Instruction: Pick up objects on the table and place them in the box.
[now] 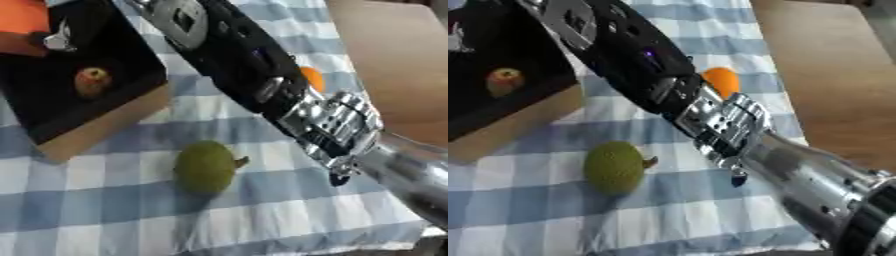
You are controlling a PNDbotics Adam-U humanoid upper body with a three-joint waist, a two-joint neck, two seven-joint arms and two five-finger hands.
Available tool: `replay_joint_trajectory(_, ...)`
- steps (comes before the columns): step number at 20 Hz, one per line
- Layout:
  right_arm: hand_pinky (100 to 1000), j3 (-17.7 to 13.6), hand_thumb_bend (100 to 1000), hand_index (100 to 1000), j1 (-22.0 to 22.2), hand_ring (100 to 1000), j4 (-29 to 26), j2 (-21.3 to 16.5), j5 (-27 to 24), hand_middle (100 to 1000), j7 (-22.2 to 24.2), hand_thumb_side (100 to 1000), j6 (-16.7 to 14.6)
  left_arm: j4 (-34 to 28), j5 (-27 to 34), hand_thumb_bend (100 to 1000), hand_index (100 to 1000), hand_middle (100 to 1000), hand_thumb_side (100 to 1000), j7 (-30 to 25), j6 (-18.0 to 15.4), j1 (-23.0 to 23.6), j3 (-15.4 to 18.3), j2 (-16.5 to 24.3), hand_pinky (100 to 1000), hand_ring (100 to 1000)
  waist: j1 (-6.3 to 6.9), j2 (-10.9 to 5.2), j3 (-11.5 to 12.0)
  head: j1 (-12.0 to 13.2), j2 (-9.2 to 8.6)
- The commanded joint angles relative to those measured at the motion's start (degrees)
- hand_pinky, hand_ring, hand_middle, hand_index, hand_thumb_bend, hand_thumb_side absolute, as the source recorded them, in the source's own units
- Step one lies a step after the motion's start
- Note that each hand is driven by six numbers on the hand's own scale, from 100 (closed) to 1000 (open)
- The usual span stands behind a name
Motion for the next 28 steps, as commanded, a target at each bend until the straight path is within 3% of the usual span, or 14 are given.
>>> replay_joint_trajectory(1,917,-0.5,100,997,-0.9,1000,-0.5,-0.8,0.9,819,1.3,371,-1.5,-1.0,0.5,571,794,734,602,0.0,0.2,-0.7,0.1,0.1,756,849,-0.25,-0.27,0.0,0.3,-0.64)
replay_joint_trajectory(4,946,-0.7,100,1000,-0.6,1000,-0.5,-1.0,2.4,860,1.5,479,-2.2,-1.0,0.3,570,795,735,603,0.1,0.4,-0.6,0.2,0.2,756,850,-0.17,-0.22,-0.1,0.4,-0.66)
replay_joint_trajectory(6,952,-0.8,100,1000,-0.5,1000,-0.6,-1.0,3.6,870,1.6,499,-2.8,-1.0,0.2,570,795,735,603,0.2,0.5,-0.5,0.3,0.2,756,851,-0.12,-0.2,-0.1,0.3,-0.71)
replay_joint_trajectory(12,952,-1.4,100,1000,-0.5,1000,-0.8,-0.9,4.2,865,2.0,421,-3.3,-1.0,0.1,569,795,735,604,0.2,0.8,-0.3,0.3,0.1,756,852,-0.12,-0.23,-0.1,0.4,-0.69)
replay_joint_trajectory(16,935,-1.6,100,988,-0.6,1000,-1.8,-1.9,2.1,831,1.2,278,-2.1,-1.0,0.0,566,796,737,607,0.1,1.2,-0.1,0.2,0.3,756,854,-0.12,-0.34,-0.6,1.1,-0.48)
replay_joint_trajectory(19,923,-1.2,100,974,-0.7,1000,-4.2,-5.5,-0.4,810,0.0,235,-1.2,-1.0,-0.3,564,796,738,610,0.4,1.5,0.6,0.5,0.8,755,857,-0.17,-0.68,-1.5,2.8,0.05)
replay_joint_trajectory(22,915,-1.1,100,961,0.6,996,-8.2,-11.5,-5.0,798,-1.4,210,-0.6,-1.0,-0.8,563,796,738,610,1.0,2.0,1.5,1.0,1.5,755,858,-0.22,-1.08,-2.6,5.0,0.57)
replay_joint_trajectory(25,905,-1.0,100,950,4.1,983,-13.8,-18.1,-8.8,787,-2.2,166,0.8,-1.0,-1.5,559,795,740,615,1.8,2.5,2.7,1.5,2.3,753,861,-0.05,-1.45,-4.0,7.1,1.0)
replay_joint_trajectory(28,904,-1.8,100,949,9.4,980,-20.6,-24.3,-11.2,786,-3.1,180,2.2,-1.0,-2.0,556,795,741,617,2.4,3.0,3.6,1.8,2.8,753,863,0.19,-1.62,-5.2,8.6,1.16)
